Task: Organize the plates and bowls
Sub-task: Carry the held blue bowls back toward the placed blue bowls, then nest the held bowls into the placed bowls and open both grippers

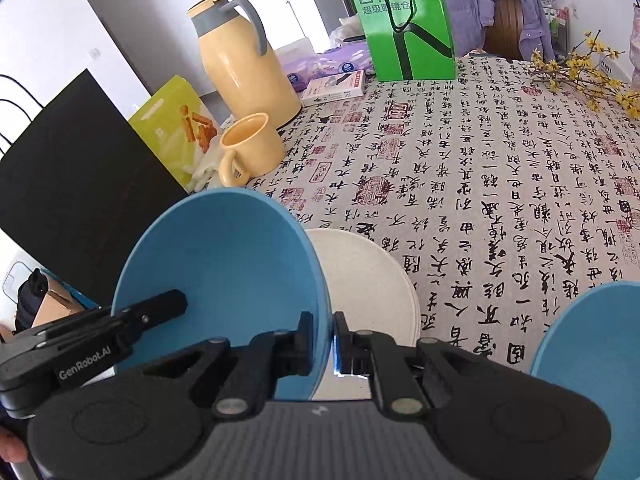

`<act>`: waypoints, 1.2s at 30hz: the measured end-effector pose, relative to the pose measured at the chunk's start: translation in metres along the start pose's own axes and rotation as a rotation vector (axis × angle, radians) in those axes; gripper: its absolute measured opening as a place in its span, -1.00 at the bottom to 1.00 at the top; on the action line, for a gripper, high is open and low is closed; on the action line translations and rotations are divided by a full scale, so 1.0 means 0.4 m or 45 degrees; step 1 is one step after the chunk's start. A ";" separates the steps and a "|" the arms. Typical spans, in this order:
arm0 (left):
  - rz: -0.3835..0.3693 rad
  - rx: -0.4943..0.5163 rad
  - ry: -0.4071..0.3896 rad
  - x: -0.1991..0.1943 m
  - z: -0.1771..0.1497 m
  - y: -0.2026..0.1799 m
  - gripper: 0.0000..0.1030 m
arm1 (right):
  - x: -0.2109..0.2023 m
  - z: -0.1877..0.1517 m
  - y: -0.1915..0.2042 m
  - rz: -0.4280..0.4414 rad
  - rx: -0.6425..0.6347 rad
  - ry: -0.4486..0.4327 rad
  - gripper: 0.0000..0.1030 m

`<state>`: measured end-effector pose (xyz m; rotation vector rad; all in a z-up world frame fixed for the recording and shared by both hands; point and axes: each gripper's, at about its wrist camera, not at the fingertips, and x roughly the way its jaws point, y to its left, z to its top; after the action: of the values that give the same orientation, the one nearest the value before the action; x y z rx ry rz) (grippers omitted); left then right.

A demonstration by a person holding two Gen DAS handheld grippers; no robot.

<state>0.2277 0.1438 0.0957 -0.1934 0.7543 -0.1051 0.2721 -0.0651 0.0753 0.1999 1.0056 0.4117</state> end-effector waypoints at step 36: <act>-0.376 0.136 0.227 0.199 -0.065 -0.498 -0.79 | -0.272 -0.054 -0.522 -0.191 0.207 -0.028 -0.80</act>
<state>0.2624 -0.0674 0.0660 -0.1945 0.8920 -0.4467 0.2536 -0.3006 0.0755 0.2724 1.0252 0.1905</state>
